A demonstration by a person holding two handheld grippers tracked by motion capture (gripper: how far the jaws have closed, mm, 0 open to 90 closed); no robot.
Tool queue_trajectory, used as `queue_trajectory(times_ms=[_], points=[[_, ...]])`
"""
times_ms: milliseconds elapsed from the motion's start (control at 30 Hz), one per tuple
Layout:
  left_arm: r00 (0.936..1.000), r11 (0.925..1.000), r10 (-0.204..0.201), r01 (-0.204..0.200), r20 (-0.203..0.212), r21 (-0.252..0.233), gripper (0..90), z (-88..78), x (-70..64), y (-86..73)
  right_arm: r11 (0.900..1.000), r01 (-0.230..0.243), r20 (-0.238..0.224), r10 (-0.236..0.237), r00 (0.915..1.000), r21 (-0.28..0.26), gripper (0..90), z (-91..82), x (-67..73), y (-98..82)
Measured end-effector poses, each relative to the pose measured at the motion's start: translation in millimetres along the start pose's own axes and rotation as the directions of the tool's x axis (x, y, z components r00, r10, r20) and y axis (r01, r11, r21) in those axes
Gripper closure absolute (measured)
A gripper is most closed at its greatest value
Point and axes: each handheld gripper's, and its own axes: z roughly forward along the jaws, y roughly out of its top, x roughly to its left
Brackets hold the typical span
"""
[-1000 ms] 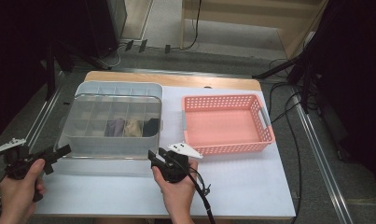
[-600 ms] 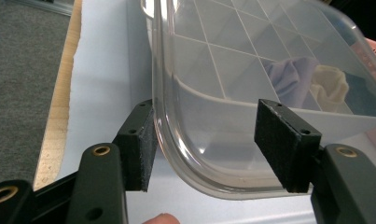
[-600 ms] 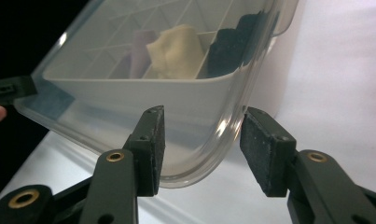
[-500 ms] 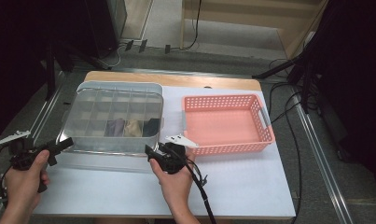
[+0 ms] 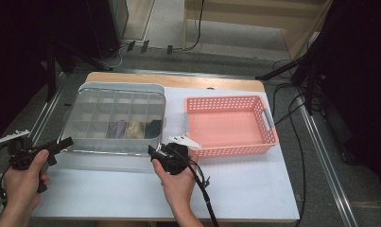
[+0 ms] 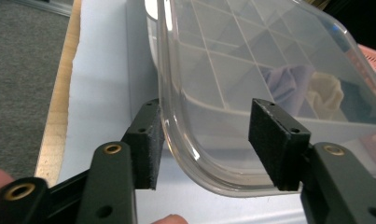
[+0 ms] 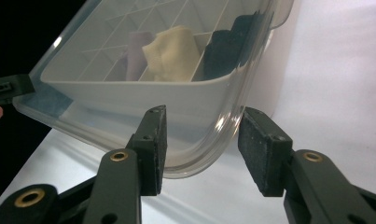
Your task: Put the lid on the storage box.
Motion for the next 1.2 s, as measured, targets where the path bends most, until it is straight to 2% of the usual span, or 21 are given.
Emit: queue_trajectory(times_ms=[267,533,700,900,1067,1100,1200], points=[[0.9999,1.0,0.007,-0.007,-0.01,-0.003,49.4,6.1,-2.9,11.0,1.0,-0.001,0.021,0.001,0.9998,-0.009,54.2,3.7,-0.1,7.0],[0.9997,0.9998,0.004,-0.004,-0.024,-0.019,49.3,9.2,-4.2,23.1,1.0,0.019,0.049,-0.018,0.9987,-0.012,54.1,11.1,3.7,25.2],[0.9996,0.9999,0.01,-0.01,-0.025,0.0,49.2,13.7,-3.2,29.9,1.0,0.011,0.055,-0.011,0.9984,-0.007,53.7,18.4,1.9,33.6],[0.9993,0.9997,0.024,-0.024,-0.028,0.001,48.8,23.0,-4.8,34.8,1.0,0.012,0.081,-0.011,0.9967,-0.009,53.0,22.5,-1.7,38.0],[0.9988,0.9995,0.028,-0.029,-0.039,-0.008,47.7,25.9,-7.3,34.5,1.0,-0.004,0.065,0.003,0.9979,0.009,44.8,29.5,-7.3,37.6],[0.998,0.9993,0.037,-0.037,-0.051,-0.006,47.0,26.3,-8.5,34.3,1.0,-0.007,0.055,0.007,0.9985,0.001,44.0,30.5,-8.5,38.1],[0.9949,0.9976,0.068,-0.069,-0.074,-0.004,44.4,27.6,-12.7,33.9,1.0,0.007,0.063,-0.007,0.998,0.004,40.6,32.7,-9.1,39.2]])
